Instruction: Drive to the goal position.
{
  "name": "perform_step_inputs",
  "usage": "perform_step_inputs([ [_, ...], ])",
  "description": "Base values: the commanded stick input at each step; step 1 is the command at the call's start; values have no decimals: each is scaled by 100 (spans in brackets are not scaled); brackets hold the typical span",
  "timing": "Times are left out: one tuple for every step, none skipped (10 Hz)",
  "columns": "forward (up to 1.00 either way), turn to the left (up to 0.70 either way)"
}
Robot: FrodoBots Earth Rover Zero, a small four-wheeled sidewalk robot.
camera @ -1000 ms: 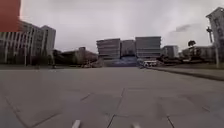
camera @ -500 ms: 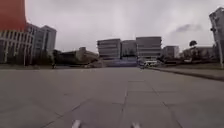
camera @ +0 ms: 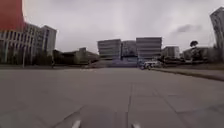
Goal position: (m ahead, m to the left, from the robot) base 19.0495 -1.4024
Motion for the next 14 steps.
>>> perform_step_inputs([
  [70, 0],
  [70, 0],
  [70, 0],
  [70, 0],
  [70, 0],
  [70, 0],
  [70, 0],
  [70, 0],
  [70, 0],
  [70, 0],
  [70, 0],
  [70, 0],
  [70, 0],
  [70, 0],
])
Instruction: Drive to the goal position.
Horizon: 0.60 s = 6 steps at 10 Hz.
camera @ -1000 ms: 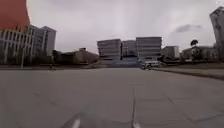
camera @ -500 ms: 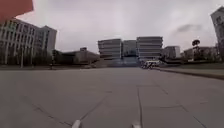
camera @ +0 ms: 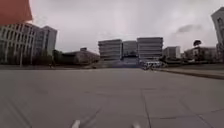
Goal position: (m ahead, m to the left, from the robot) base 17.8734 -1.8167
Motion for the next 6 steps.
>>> perform_step_inputs([
  [70, 0],
  [70, 0],
  [70, 0],
  [70, -22],
  [70, -31],
  [70, -9],
])
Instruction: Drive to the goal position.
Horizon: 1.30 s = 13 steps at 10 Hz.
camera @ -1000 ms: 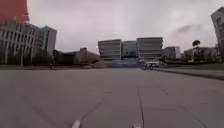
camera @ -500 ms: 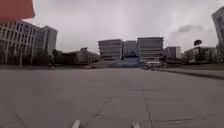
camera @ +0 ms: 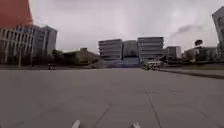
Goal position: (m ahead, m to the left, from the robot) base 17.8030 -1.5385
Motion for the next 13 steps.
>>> perform_step_inputs([
  [70, 0],
  [70, 0],
  [70, 0],
  [70, 0],
  [70, 0],
  [70, 0],
  [70, 0],
  [70, 0],
  [70, 0],
  [70, 0],
  [70, 0],
  [70, 0],
  [70, 0],
])
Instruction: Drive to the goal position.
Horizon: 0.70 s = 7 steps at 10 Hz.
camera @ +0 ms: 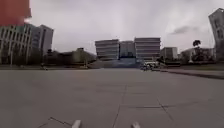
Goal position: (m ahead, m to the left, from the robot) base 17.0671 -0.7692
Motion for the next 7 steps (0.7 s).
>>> perform_step_inputs([
  [70, 0],
  [70, 0],
  [70, -23],
  [70, -25],
  [70, -16],
  [70, 0],
  [70, 0],
])
